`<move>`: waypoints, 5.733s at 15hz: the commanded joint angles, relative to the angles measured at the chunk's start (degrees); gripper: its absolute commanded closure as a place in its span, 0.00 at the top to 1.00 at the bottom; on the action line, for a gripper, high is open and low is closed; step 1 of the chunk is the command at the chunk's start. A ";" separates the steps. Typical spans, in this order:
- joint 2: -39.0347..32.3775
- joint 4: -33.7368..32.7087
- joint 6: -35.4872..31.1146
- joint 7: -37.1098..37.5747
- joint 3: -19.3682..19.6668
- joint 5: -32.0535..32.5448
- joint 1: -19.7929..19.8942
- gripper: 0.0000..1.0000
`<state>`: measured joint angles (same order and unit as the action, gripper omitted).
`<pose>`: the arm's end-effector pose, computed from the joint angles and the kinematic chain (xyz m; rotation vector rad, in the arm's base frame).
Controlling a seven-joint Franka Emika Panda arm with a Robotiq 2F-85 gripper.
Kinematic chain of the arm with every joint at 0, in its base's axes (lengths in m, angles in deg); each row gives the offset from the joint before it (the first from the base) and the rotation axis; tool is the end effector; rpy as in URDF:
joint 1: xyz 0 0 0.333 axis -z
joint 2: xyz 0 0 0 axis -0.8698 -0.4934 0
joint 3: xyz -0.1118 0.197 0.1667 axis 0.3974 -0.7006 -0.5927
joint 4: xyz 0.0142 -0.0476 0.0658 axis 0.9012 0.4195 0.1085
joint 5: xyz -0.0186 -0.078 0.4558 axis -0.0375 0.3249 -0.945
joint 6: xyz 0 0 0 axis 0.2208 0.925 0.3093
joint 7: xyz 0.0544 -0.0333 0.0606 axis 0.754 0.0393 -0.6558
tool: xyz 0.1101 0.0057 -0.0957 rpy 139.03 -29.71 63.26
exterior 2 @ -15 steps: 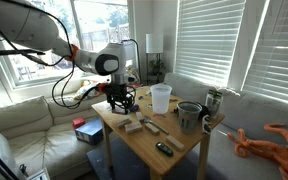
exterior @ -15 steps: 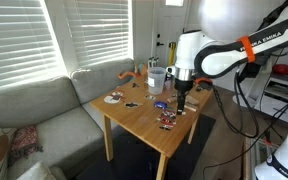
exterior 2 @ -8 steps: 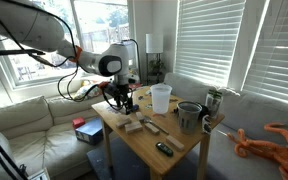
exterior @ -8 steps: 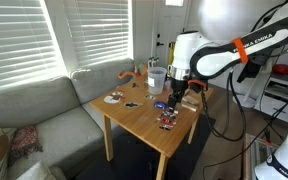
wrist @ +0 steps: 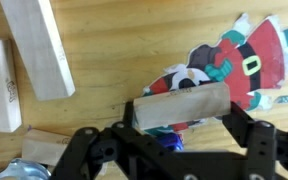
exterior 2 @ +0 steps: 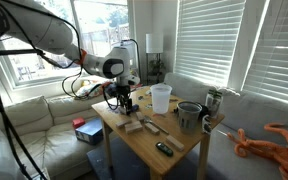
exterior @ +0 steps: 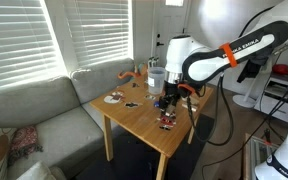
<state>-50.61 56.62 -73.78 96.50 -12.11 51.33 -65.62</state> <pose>0.5714 0.0961 0.2806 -3.1101 0.3814 -0.0400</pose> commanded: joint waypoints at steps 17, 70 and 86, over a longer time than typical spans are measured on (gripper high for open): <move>15.76 10.60 5.71 -38.95 3.78 6.27 1.40 1.00; 13.48 11.45 7.20 -99.16 8.26 1.79 2.59 1.00; 14.84 12.48 7.30 -87.97 8.66 -0.18 2.97 1.00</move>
<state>-37.38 68.10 -66.38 6.71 -3.21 52.00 -62.33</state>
